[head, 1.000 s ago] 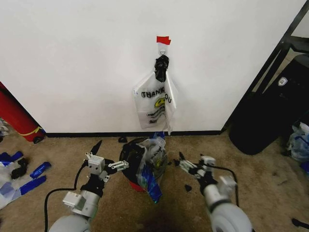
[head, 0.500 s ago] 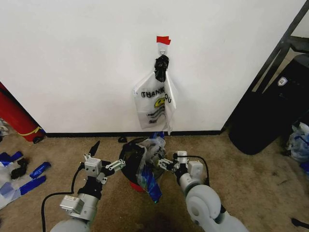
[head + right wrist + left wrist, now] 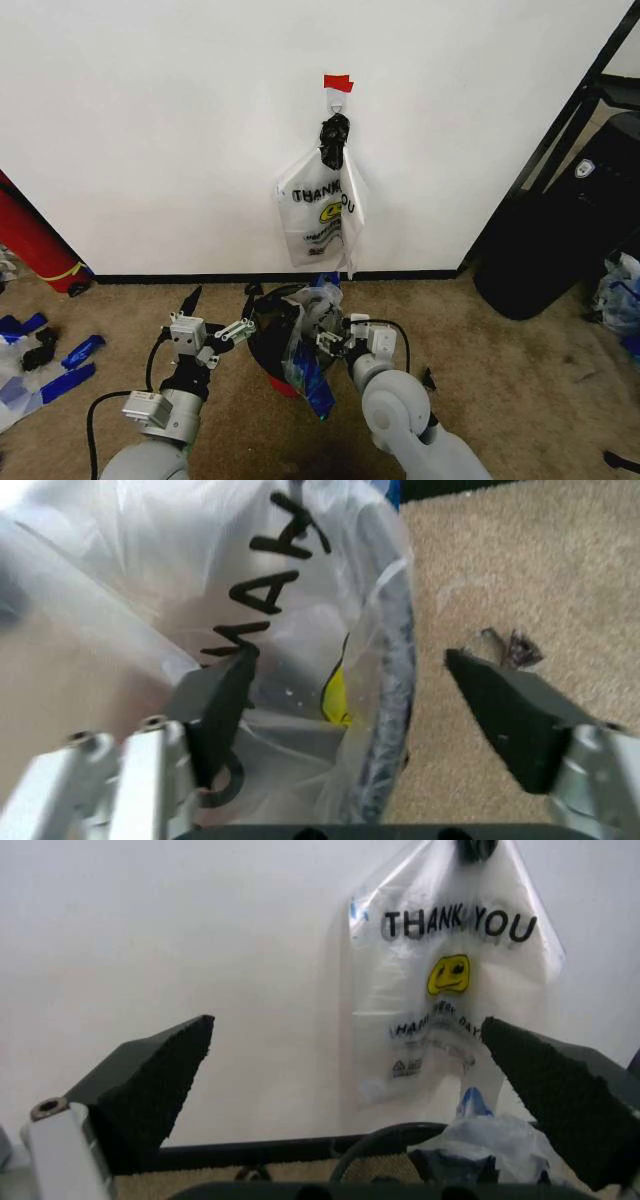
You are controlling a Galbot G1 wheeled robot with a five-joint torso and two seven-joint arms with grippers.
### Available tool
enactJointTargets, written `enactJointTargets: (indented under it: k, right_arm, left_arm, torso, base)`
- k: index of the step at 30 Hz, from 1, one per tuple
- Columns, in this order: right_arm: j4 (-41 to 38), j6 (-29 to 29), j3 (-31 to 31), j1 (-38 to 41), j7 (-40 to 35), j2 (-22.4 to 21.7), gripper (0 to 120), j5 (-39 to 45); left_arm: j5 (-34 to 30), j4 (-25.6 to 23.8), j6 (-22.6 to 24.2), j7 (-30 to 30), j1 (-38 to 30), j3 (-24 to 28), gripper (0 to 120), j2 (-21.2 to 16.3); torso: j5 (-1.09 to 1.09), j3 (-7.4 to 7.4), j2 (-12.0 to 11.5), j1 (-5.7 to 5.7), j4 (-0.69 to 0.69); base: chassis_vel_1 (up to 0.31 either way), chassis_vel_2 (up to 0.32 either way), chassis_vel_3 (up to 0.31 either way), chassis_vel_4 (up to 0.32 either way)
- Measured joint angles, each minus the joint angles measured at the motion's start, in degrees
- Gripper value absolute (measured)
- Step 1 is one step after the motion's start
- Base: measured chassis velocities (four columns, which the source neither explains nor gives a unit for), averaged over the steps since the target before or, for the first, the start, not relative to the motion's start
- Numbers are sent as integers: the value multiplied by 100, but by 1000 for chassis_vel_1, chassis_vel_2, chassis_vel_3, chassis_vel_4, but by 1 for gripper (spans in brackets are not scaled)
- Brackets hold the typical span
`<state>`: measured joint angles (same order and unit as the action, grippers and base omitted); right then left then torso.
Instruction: Pick up the garbage bag from the wall and place it over the trash bin.
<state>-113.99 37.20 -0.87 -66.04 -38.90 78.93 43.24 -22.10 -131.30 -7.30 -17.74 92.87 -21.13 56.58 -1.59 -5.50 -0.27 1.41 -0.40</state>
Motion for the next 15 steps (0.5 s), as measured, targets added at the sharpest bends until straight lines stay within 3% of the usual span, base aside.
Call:
enactJointTargets:
  k: [7, 9, 12, 13, 15]
  right_arm:
    - [35, -1, -29, 6, -108, 62, 48, 13]
    - [60, -5, -73, -2, -123, 66, 36, -98]
    - [91, 1, -88, -2, -148, 88, 30, -121]
    - [119, 5, -86, 3, -157, 105, 22, -121]
    - [147, 5, -76, 12, -169, 117, 20, -115]
  left_arm:
    - [-6, 2, -4, -15, -6, 6, 100, 4]
    - [-21, 7, -3, -21, -9, 22, 100, -4]
    - [-29, 11, -1, -25, -8, 42, 100, -15]
    - [-39, 11, 4, -25, -7, 52, 100, -24]
    - [-49, 10, 16, -26, -6, 59, 100, -36]
  torso:
    - [0, 0, 0, 0, 0]
    - [0, 0, 0, 0, 0]
    - [0, 0, 0, 0, 0]
    - [0, 0, 0, 0, 0]
    - [0, 0, 0, 0, 0]
  base:
    - [0, 0, 0, 0]
    - [0, 0, 0, 0]
    - [0, 0, 0, 0]
    - [0, 0, 0, 0]
    - [0, 0, 0, 0]
